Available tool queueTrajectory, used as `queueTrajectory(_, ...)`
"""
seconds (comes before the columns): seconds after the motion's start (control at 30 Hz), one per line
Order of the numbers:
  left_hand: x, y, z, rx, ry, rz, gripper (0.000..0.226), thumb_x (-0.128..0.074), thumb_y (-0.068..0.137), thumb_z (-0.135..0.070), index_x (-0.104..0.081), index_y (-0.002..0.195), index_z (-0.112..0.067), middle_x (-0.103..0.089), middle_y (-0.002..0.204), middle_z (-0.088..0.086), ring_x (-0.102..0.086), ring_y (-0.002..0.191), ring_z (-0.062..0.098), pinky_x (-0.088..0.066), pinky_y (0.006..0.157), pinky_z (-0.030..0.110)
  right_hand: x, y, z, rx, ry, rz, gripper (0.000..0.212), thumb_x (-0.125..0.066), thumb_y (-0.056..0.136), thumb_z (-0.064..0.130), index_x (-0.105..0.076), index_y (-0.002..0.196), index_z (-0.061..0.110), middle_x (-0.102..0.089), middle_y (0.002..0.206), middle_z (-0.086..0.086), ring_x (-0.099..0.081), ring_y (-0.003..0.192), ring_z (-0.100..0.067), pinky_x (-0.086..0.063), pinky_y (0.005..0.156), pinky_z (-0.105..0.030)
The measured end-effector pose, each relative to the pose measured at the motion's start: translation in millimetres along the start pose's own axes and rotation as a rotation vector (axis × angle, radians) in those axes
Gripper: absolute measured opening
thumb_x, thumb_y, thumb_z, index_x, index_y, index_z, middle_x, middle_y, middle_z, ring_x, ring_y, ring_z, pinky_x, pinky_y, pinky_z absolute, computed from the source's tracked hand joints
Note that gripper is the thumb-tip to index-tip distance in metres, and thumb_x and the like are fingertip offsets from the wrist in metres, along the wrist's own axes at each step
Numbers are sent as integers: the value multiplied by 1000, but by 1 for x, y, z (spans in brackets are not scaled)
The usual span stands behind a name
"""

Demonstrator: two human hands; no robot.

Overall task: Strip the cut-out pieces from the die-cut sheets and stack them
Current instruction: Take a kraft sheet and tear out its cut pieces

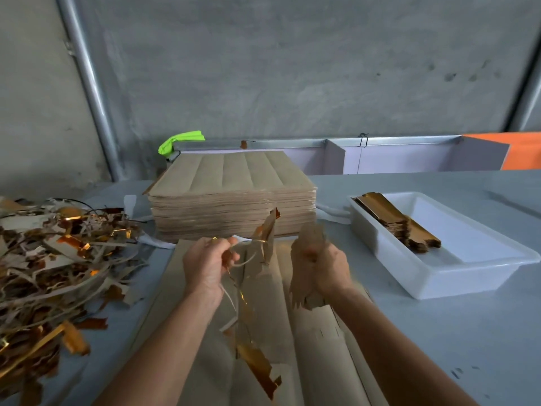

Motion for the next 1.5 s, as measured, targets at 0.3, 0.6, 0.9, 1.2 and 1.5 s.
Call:
queueTrajectory(0.3,-19,1,8,-30,270,137,21,-43,91,9,-40,89,-11,-62,79,11,-44,49,6,-34,38,13,-49,7,22,82,5,150,20,-70,79,35,-65,92,19,-65,91,1,-62,84,-15,-55,78,-30)
queueTrajectory(0.6,-45,-5,-3,-322,779,426,35,-76,69,-49,-51,82,-27,-64,80,-7,-56,68,2,-49,60,25,-41,13,34,79,-67,-4,16,-52,91,17,-60,78,12,-65,80,-8,-59,73,-25,-48,63,-31)
queueTrajectory(0.9,-23,21,-54,-622,958,106,29,-54,94,-23,-50,69,-10,-47,57,3,-46,58,24,-38,54,36,-21,23,0,-31,-109,-11,12,-55,90,11,-65,92,4,-65,87,-9,-63,80,-24,-55,74,-34)
queueTrajectory(1.2,33,38,-55,-560,964,-252,29,-48,98,-25,-48,74,-10,-47,59,4,-47,58,26,-27,48,29,5,22,-89,-377,169,84,14,-60,87,8,-65,96,-1,-63,93,-18,-62,86,-30,-53,66,-35)
queueTrajectory(1.5,-17,2,-55,-733,1038,-8,30,-58,87,-46,-55,77,-18,-57,61,-2,-55,59,21,-40,50,27,0,3,-93,-481,631,248,13,-71,82,19,-66,86,7,-68,82,-15,-65,73,-26,-52,51,-31)
Point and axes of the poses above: each hand's wrist, its own y-axis towards the middle knuckle, its own x-axis out of the back of the hand, z = x × y, the point moved 9 cm from there along y, towards the middle knuckle
